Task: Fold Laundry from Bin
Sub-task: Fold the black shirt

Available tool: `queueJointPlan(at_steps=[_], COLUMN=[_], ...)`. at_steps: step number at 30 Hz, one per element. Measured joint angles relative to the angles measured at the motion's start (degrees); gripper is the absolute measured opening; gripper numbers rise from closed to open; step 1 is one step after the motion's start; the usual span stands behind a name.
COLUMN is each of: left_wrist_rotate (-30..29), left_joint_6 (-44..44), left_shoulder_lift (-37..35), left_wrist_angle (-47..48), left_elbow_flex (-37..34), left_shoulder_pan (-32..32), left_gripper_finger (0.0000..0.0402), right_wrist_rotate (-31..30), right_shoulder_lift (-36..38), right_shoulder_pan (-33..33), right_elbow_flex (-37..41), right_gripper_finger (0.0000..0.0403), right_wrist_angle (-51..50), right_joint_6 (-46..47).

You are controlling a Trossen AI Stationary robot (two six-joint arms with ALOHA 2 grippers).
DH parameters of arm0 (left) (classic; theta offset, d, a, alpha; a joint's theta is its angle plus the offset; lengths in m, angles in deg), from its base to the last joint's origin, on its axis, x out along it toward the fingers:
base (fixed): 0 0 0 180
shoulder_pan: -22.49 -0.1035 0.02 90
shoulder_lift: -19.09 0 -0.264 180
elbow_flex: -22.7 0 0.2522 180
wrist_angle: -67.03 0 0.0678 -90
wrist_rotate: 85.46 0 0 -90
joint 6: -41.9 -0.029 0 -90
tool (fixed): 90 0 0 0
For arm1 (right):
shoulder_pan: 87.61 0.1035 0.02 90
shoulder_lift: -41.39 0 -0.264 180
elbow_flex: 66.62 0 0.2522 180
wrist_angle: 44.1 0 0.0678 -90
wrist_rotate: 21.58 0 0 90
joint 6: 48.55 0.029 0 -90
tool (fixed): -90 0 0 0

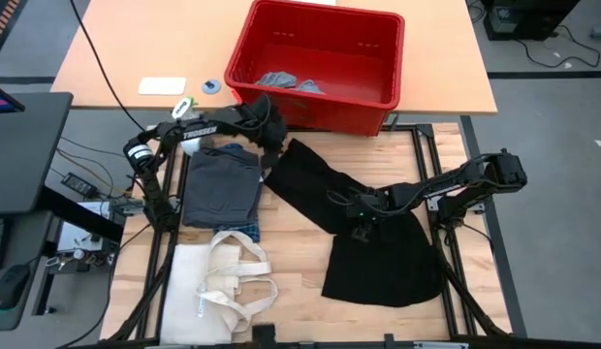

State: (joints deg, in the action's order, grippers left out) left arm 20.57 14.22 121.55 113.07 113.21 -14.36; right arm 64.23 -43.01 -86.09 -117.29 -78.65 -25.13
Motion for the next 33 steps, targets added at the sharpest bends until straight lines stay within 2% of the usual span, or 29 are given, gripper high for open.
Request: queueJointPlan(at_steps=[3, 5, 6, 10, 12, 18, 23, 26, 33], left_wrist_rotate=[0.00, -2.83, -6.31, -27.56, -32.98, -33.02, -24.92, -23.62, -23.44], left_joint_6=[0.89, 0.79, 0.07, -4.45, -8.93, -29.80, -48.67, -58.22, -63.50], left_shoulder_lift=[-0.32, -0.15, 0.13, 0.86, 0.77, 0.88, 3.73, 6.18, 8.40], left_wrist_angle=[4.54, 6.47, 6.26, 1.78, -3.10, -7.65, -6.13, -6.16, -12.77], left_elbow_flex=[0.00, 0.00, 0.00, -0.07, 0.04, 0.07, 0.02, 0.02, -0.04], left_shoulder_pan=[4.74, 8.71, 10.87, 16.16, 16.34, 13.32, 9.79, 8.22, 8.66], left_gripper_finger=[0.0103, 0.0103, 0.0103, 0.0103, 0.0103, 0.0103, 0.0103, 0.0103, 0.0103], right_wrist_rotate=[-2.09, -3.24, -3.29, -1.92, -1.76, -2.36, -4.04, -5.14, -5.79], right_shoulder_lift=[0.02, 0.03, 0.04, 0.07, 0.07, 0.09, 0.09, 0.11, 0.11], right_shoulder_pan=[-0.10, -0.34, -0.52, -0.57, -0.04, 2.10, 3.00, 3.28, 3.34], right_elbow_flex=[-0.04, -0.04, -0.06, -0.08, -0.11, -0.13, -0.17, -0.17, -0.17], right_gripper_finger=[0.0112, 0.0112, 0.0112, 0.0112, 0.0112, 0.0112, 0.0112, 0.0112, 0.0112], right_wrist_angle=[0.23, 0.27, 0.29, 0.91, 0.94, 1.91, 5.09, 6.35, 7.59], right_joint_6=[0.07, 0.44, 0.43, -0.54, -0.57, 0.63, 0.48, 0.39, -0.55])
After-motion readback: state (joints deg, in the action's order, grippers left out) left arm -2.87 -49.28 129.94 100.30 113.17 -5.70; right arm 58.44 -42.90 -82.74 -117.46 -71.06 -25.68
